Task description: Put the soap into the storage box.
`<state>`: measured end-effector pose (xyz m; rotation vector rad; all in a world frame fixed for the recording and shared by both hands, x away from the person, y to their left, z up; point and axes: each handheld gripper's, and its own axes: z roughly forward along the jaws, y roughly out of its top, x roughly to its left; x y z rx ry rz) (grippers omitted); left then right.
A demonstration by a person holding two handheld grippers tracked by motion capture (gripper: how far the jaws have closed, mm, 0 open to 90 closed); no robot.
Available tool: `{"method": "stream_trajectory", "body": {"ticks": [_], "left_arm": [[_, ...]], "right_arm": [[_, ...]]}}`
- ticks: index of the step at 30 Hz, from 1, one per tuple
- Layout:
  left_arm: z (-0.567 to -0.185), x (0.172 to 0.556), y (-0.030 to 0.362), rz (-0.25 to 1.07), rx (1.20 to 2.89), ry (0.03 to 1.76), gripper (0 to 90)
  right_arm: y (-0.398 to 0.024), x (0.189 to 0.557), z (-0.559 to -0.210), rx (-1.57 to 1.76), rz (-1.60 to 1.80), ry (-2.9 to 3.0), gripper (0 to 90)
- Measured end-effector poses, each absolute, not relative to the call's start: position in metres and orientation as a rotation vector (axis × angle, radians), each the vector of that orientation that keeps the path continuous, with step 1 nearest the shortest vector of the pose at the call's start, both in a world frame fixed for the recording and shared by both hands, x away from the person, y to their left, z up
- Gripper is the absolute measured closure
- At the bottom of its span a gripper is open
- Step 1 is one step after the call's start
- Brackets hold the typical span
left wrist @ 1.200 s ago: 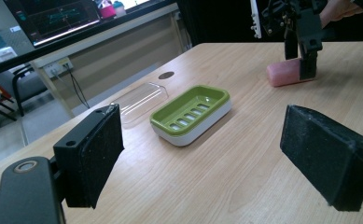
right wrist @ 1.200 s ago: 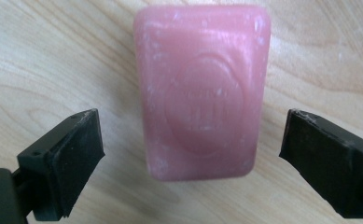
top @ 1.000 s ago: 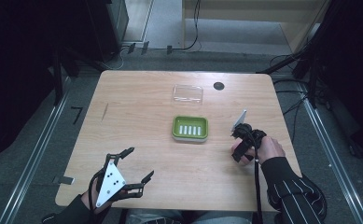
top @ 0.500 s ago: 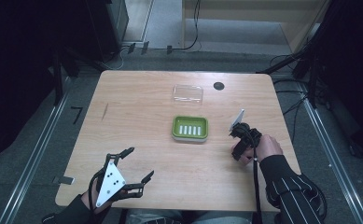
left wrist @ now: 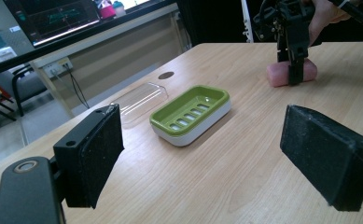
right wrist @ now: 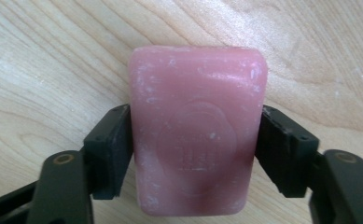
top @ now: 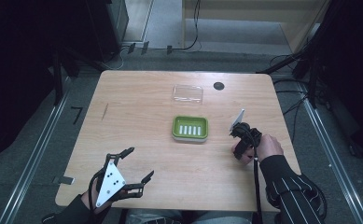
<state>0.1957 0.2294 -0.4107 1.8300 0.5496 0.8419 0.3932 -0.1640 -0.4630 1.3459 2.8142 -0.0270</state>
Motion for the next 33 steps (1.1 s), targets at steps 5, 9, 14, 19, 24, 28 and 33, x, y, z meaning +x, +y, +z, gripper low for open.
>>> {"method": "stream_trajectory", "body": {"ticks": [5,9,14,19,24,28,33], "left_arm": [[-0.4107,0.1957,0.2294,0.842,1.829,0.55,13.7],[-0.4106,0.1956,0.2294,0.842,1.83,0.549,13.7],[-0.4107,0.1957,0.2292,0.841,1.828,0.55,13.7],[-0.4106,0.1956,0.2295,0.842,1.828,0.55,13.7],[-0.4106,0.1957,0.2295,0.842,1.828,0.55,13.7],[-0.4106,0.1956,0.2295,0.842,1.828,0.55,13.7],[-0.4106,0.1956,0.2294,0.841,1.826,0.55,13.7]], "right_arm": [[-0.1635,0.3931,-0.463,1.344,-0.032,2.815,37.5],[-0.1636,0.3931,-0.4631,1.341,-0.036,2.815,38.1],[-0.1635,0.3929,-0.463,1.342,-0.035,2.813,38.7],[-0.1637,0.3927,-0.4628,1.339,-0.037,2.816,38.9],[-0.1635,0.3922,-0.4617,1.332,-0.025,2.819,39.0],[-0.164,0.3919,-0.4584,1.328,-0.018,2.814,39.0],[-0.1661,0.392,-0.4562,1.332,-0.025,2.81,39.0]]}}
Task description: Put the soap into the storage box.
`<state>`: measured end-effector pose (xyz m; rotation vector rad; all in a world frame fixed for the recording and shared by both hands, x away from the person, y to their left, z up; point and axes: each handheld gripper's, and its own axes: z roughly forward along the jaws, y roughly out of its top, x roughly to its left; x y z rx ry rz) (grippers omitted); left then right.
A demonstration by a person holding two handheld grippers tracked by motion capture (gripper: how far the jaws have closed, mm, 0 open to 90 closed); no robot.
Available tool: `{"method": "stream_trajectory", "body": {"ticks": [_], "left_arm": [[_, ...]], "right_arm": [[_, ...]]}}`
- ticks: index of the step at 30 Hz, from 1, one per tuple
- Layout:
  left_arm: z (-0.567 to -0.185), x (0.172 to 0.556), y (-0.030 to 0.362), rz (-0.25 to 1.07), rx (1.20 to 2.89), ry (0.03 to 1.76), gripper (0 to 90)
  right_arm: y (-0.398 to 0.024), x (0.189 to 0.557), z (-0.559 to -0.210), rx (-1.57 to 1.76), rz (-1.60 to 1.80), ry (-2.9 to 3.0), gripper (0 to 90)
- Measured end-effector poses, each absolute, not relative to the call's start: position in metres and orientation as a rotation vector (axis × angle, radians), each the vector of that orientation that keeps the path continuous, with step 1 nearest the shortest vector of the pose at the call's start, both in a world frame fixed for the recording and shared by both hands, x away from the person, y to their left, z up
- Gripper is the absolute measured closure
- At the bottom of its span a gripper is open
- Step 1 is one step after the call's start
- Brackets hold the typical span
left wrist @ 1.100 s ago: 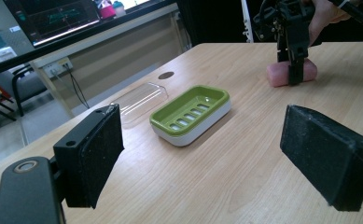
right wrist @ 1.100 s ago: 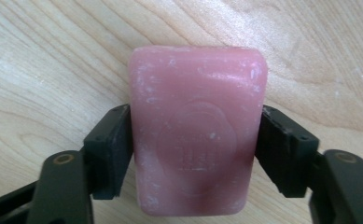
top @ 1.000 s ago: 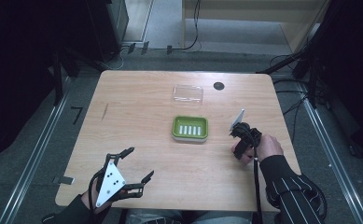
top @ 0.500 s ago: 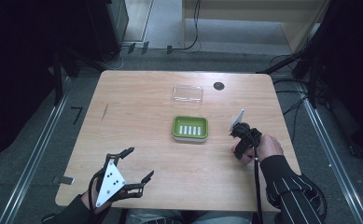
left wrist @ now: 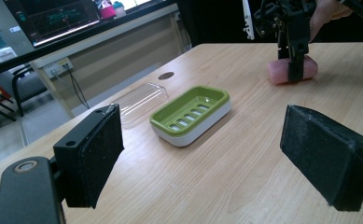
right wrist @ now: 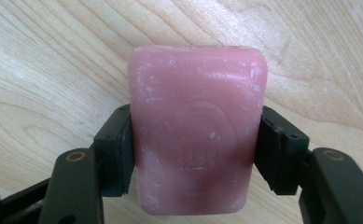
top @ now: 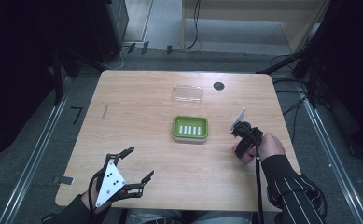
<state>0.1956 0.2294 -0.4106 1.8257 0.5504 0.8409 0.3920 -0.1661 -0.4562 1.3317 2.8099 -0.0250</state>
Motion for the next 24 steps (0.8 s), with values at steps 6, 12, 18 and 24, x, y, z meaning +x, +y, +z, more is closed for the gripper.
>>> {"method": "stream_trajectory", "body": {"ticks": [6,12,18,24], "left_arm": [[-0.411,0.196,0.229,0.842,1.829,0.549,13.7],[-0.411,0.196,0.229,0.841,1.829,0.549,13.7],[-0.411,0.196,0.229,0.842,1.83,0.549,13.7],[-0.411,0.196,0.229,0.841,1.829,0.548,13.7]], "right_arm": [[-0.167,0.392,-0.455,1.324,-0.023,2.81,39.0],[-0.166,0.392,-0.451,1.319,-0.02,2.807,39.0],[-0.165,0.391,-0.446,1.3,-0.006,2.81,39.0],[-0.162,0.391,-0.443,1.268,-0.005,2.817,39.0]]}}
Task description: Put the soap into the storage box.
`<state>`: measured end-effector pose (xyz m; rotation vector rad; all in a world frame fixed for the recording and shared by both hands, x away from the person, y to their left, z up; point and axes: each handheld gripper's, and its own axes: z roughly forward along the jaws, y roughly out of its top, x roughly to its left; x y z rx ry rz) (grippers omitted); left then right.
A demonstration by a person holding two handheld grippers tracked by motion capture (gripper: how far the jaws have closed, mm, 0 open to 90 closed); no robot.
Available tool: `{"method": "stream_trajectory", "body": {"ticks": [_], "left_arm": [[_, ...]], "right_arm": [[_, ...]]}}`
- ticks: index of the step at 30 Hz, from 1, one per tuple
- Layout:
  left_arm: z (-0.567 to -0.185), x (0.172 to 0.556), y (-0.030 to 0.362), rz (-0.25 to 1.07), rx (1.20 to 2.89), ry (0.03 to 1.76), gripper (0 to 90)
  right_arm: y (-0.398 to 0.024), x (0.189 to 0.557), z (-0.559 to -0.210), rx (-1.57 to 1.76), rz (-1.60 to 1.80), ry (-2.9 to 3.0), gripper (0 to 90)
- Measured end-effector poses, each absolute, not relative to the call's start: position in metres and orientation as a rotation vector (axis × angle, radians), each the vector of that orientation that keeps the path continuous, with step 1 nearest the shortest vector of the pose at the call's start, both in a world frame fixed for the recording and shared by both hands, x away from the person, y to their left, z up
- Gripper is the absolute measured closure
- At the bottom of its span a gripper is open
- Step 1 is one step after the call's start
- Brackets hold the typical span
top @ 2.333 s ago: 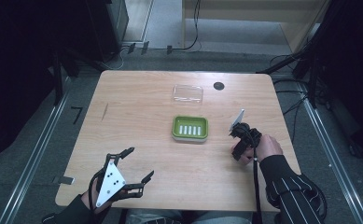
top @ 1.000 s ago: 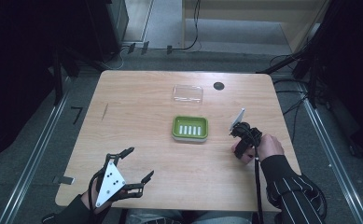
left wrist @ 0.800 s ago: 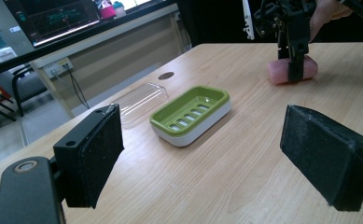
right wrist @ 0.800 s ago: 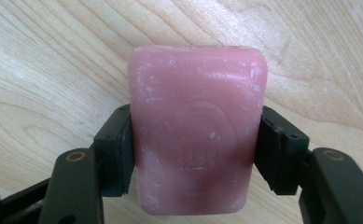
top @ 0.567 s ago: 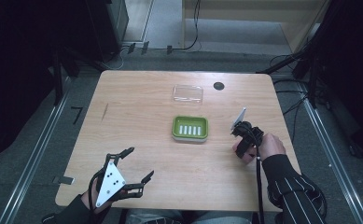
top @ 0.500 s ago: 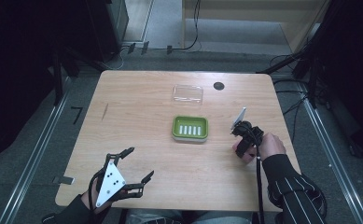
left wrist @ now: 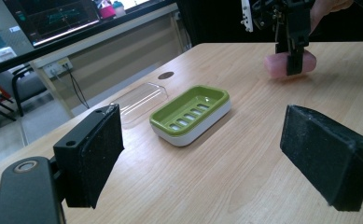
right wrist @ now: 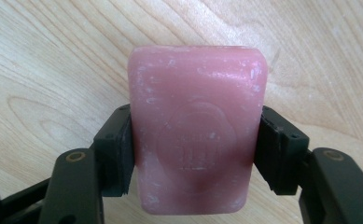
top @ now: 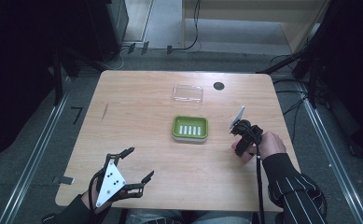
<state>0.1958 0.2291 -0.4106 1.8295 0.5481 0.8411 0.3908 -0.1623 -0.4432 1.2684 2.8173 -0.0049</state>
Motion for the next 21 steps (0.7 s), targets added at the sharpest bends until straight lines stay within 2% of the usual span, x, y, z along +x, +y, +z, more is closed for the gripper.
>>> {"method": "stream_trajectory", "body": {"ticks": [21], "left_arm": [[-0.411,0.196,0.229,0.84,1.831,0.548,13.7]], "right_arm": [[-0.14,0.403,-0.428,1.131,0.031,2.847,39.0]]}}
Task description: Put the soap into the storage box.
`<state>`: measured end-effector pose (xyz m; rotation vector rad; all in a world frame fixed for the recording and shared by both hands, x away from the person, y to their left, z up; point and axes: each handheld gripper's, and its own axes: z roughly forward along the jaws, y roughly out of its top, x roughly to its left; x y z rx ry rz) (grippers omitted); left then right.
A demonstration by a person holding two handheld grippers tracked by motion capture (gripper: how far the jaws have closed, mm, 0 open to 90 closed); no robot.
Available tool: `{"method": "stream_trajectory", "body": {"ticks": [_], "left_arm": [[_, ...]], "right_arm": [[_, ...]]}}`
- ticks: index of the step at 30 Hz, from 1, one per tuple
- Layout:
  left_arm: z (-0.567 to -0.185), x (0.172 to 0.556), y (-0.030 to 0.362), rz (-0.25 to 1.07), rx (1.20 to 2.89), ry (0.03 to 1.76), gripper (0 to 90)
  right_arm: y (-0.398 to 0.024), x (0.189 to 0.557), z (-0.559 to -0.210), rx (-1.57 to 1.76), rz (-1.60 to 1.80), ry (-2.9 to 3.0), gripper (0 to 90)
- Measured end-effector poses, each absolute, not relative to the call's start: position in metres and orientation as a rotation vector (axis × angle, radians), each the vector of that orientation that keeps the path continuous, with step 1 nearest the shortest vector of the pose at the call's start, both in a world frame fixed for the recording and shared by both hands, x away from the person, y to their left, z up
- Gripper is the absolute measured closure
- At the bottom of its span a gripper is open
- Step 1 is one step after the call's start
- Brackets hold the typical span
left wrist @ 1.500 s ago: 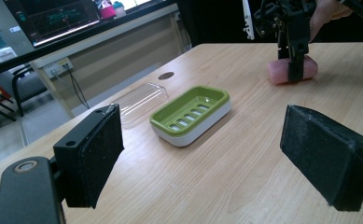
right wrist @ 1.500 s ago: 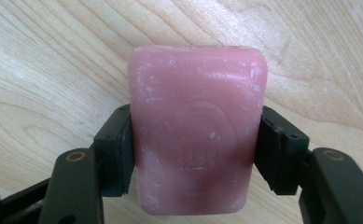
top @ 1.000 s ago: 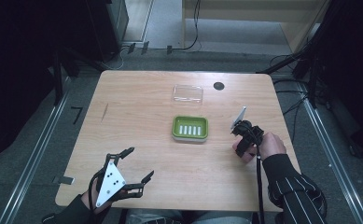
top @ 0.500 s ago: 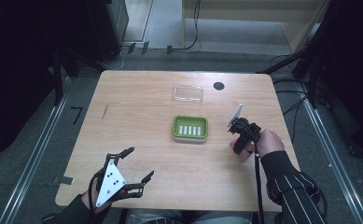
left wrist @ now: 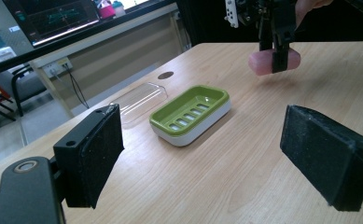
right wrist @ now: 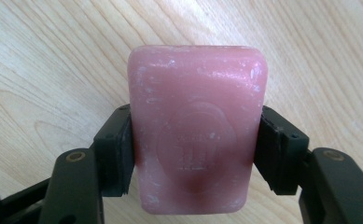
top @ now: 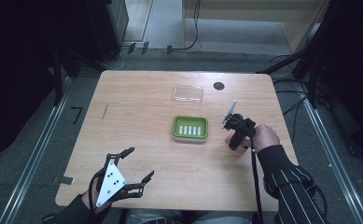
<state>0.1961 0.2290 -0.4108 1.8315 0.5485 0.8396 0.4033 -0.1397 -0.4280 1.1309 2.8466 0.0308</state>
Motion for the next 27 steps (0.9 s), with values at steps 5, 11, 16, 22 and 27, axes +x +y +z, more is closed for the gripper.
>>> {"method": "stream_trajectory", "body": {"ticks": [5,11,16,22,27], "left_arm": [[-0.411,0.196,0.229,0.84,1.831,0.548,13.7],[-0.411,0.196,0.229,0.838,1.831,0.55,13.7],[-0.411,0.196,0.23,0.839,1.83,0.55,13.7],[-0.411,0.195,0.231,0.841,1.83,0.559,13.7],[-0.411,0.192,0.234,0.85,1.827,0.571,13.7]], "right_arm": [[-0.135,0.407,-0.424,1.089,0.048,2.855,39.0],[-0.129,0.412,-0.421,1.034,0.053,2.869,39.0],[-0.126,0.414,-0.419,1.031,0.057,2.867,39.1],[-0.123,0.418,-0.417,0.996,0.066,2.87,39.1],[-0.12,0.421,-0.415,0.974,0.067,2.876,39.1]]}}
